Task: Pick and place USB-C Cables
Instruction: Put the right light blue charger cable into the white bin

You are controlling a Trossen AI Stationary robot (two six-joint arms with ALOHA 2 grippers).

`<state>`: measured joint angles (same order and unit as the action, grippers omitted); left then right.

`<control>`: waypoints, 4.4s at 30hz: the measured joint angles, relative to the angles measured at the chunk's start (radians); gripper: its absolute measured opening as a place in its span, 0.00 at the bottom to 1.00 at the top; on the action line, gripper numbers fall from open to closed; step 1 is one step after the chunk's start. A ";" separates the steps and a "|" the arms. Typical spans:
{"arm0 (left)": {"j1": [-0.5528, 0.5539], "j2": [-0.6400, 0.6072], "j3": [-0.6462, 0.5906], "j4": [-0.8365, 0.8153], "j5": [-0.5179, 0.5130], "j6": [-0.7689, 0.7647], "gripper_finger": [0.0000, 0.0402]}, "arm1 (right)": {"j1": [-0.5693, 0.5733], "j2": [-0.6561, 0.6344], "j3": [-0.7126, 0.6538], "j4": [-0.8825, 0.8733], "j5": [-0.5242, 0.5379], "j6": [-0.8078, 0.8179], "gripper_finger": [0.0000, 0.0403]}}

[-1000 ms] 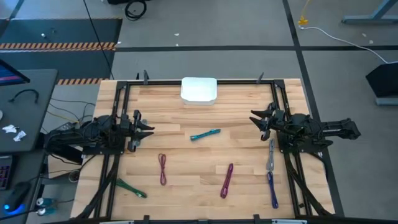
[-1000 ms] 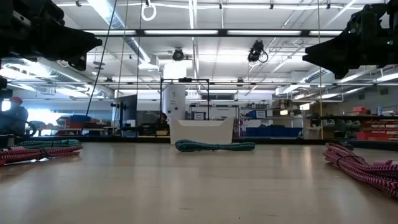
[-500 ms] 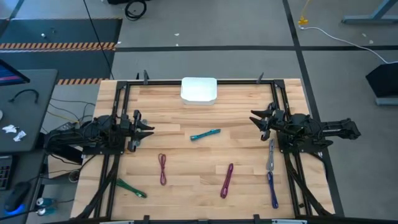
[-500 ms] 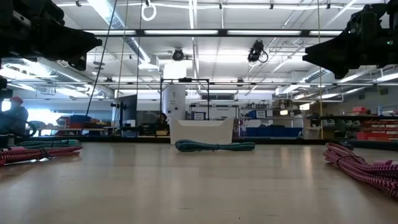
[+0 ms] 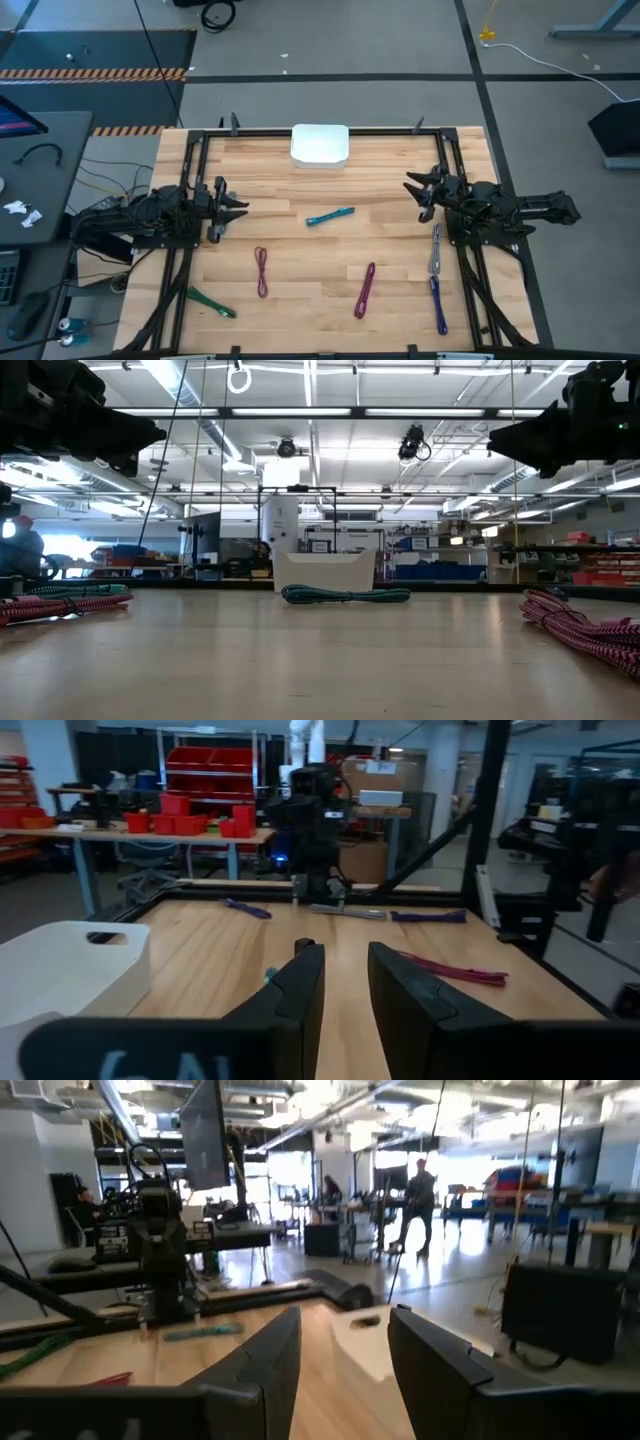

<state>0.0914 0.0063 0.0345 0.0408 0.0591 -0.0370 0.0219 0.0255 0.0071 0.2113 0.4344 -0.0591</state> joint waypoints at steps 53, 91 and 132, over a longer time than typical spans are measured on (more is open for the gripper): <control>0.001 0.000 0.000 0.120 -0.040 -0.029 0.22 | -0.241 1.122 0.805 0.339 -0.169 1.138 0.39; 0.001 0.000 0.000 0.125 -0.040 -0.143 0.21 | -0.418 1.087 0.805 0.157 -0.389 1.100 0.39; 0.001 0.000 0.000 0.171 -0.039 -0.188 0.23 | -0.519 1.087 0.805 0.305 -0.255 1.025 0.39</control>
<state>0.0925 0.0059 0.0345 0.2123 0.0196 -0.2253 -0.4971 1.1130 0.8116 0.5158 0.1795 0.9656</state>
